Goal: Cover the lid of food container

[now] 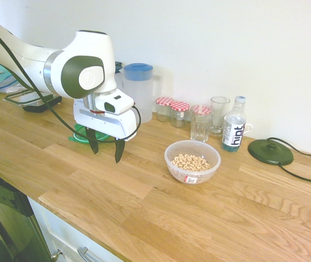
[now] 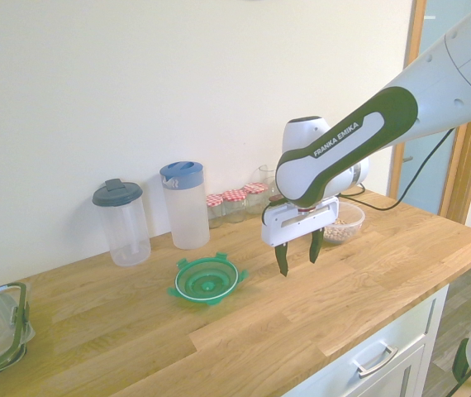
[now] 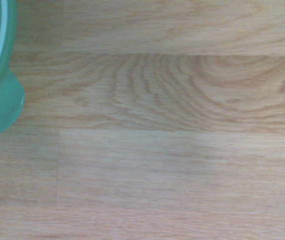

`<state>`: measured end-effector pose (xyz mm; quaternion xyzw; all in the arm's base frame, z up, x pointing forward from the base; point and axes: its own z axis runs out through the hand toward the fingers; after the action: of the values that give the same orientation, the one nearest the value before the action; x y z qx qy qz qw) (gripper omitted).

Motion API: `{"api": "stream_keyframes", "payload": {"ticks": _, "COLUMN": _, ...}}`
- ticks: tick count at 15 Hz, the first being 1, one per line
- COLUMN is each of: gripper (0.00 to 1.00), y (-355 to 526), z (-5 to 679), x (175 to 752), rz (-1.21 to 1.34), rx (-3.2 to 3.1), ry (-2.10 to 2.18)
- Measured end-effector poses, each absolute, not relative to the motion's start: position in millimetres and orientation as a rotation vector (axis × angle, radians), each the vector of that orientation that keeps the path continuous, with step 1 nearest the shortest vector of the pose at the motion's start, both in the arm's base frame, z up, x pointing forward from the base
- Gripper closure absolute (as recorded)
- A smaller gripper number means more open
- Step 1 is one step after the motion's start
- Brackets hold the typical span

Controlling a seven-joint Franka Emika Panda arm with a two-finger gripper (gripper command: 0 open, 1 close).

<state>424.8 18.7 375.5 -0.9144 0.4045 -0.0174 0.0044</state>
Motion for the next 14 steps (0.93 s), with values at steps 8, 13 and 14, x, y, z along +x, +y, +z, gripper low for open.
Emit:
{"api": "stream_keyframes", "payload": {"ticks": 8, "gripper": 0.00, "y": 14, "z": 377, "x": 450, "rz": 0.041, "rx": -2.602, "ry": 1.112}}
{"api": "stream_keyframes", "payload": {"ticks": 13, "gripper": 0.00, "y": 8, "z": 372, "x": 493, "rz": 0.188, "rx": -2.400, "ry": 0.838}}
{"api": "stream_keyframes", "payload": {"ticks": 14, "gripper": 0.00, "y": 10, "z": 364, "x": 497, "rz": 0.218, "rx": -2.367, "ry": 0.790}}
